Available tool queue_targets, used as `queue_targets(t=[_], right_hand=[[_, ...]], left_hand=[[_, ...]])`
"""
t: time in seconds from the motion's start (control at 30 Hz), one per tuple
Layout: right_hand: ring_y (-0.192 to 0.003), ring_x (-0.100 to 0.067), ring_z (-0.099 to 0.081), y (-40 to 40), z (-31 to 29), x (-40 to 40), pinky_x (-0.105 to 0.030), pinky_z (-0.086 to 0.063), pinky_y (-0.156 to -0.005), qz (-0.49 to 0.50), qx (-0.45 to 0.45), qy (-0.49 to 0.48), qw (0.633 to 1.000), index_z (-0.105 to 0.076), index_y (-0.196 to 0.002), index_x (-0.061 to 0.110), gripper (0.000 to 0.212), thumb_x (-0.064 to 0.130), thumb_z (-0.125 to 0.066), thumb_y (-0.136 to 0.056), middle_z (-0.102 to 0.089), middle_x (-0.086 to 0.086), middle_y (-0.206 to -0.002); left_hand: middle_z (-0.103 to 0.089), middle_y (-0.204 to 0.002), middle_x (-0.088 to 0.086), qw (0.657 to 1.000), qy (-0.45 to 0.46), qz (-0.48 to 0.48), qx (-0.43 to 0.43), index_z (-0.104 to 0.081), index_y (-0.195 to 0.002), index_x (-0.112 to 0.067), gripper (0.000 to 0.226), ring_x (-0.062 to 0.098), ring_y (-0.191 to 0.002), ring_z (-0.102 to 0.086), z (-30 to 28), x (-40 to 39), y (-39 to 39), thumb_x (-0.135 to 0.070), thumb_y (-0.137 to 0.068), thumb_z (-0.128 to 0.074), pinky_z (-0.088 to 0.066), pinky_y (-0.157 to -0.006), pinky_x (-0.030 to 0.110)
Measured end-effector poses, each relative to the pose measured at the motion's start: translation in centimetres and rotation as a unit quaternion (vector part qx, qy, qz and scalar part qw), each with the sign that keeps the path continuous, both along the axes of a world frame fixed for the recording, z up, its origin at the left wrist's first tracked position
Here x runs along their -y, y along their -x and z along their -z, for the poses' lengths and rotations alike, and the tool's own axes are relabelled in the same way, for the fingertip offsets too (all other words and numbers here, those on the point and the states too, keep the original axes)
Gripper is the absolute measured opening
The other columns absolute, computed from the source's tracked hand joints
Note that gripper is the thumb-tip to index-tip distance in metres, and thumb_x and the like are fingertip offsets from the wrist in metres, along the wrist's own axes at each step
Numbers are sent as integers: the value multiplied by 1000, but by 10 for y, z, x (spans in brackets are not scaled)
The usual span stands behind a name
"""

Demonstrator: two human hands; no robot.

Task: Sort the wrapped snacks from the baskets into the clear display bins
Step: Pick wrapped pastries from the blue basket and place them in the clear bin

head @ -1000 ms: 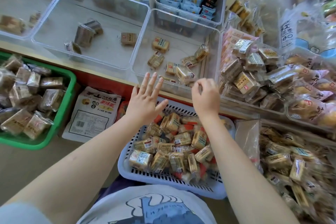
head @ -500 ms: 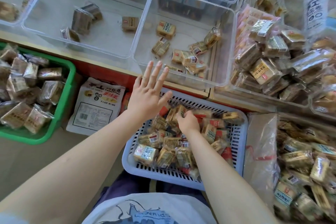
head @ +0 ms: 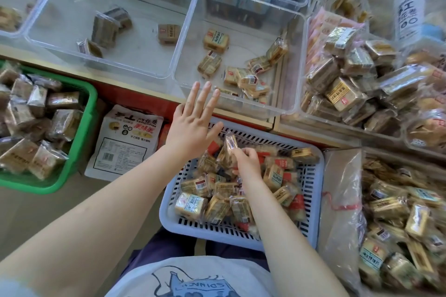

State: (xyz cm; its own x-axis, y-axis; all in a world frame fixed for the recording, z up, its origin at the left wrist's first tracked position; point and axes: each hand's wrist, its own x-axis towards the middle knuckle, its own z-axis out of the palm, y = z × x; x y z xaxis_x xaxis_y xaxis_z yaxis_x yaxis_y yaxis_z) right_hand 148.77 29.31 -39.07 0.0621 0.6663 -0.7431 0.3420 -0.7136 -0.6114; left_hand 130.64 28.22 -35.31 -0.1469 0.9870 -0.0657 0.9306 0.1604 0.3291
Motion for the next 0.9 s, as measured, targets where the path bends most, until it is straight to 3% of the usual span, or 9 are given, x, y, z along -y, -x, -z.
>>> queue_targets(t=[0.17,0.27,0.33,0.4,0.5,0.57,0.7,0.8,0.9], right_hand=[[-72,-22,-54,-26,-75,3,-33,-40,-60,164,-303,13,939,-60,-109,3,29,25,-49,-94,-61,-13,-91],[-70,-20,-53,-25,-121,-21,-31,-38,-57,166,-388,-70,904,-56,-107,4,26,22,-42,-94,-63,-9,-88],[-67,-12,-55,-15,-145,-47,-25,-43,-57,109,-280,-175,938,-53,-98,9,12,15,-43,-98,-63,-3,-82],[-66,-5,-53,0,-150,-79,-19,-44,-59,6,-47,-292,955,-53,-96,11,7,18,-53,-96,-60,-2,-86],[-77,-10,-51,25,-126,-123,-21,-43,-63,-132,196,-377,896,-52,-92,11,16,25,-61,-91,-49,-5,-103],[-82,-18,-56,37,-103,-140,-31,-53,-68,-162,241,-362,886,-51,-90,14,17,28,-61,-91,-41,-3,-104],[-99,-18,-52,43,-93,-149,-29,-38,-82,-243,221,-277,903,-60,-110,18,24,36,-54,-96,-49,-5,-124],[-105,-7,-48,33,-108,-133,-22,-35,-87,-228,189,-353,888,-58,-127,17,30,24,-50,-99,-51,-2,-133],[-83,-3,-50,13,-107,-86,-13,-39,-72,-152,194,-476,844,-64,-105,12,17,9,-50,-95,-58,0,-107]], left_hand=[[25,-163,-5,1000,7,-5,9,12,-157,-29,75,15,-148,28,-3,0,-2,-56,-101,-30,-21,-116,44],[29,-161,-6,1000,20,-2,8,16,-156,-30,74,13,-146,32,-7,-1,-1,-58,-101,-25,-19,-117,44],[30,-160,-7,1000,26,3,8,18,-155,-31,74,13,-145,33,-9,0,0,-59,-101,-24,-19,-117,44],[32,-159,-7,1000,31,7,3,19,-155,-31,74,13,-145,34,-10,0,0,-59,-101,-22,-19,-117,44],[34,-158,-6,999,41,9,-2,22,-154,-31,74,13,-144,35,-12,0,1,-60,-100,-21,-19,-117,42],[34,-158,-6,999,48,10,-2,22,-154,-31,74,13,-143,36,-14,0,1,-60,-100,-21,-19,-116,42],[35,-158,-7,998,61,16,-6,22,-154,-31,75,13,-143,36,-17,0,2,-61,-100,-20,-19,-116,43],[35,-158,-6,998,60,15,-2,22,-154,-31,76,13,-143,36,-17,0,2,-61,-100,-22,-21,-116,43],[32,-160,-5,999,52,12,1,20,-155,-31,77,13,-144,34,-17,0,1,-62,-100,-23,-22,-115,43]])
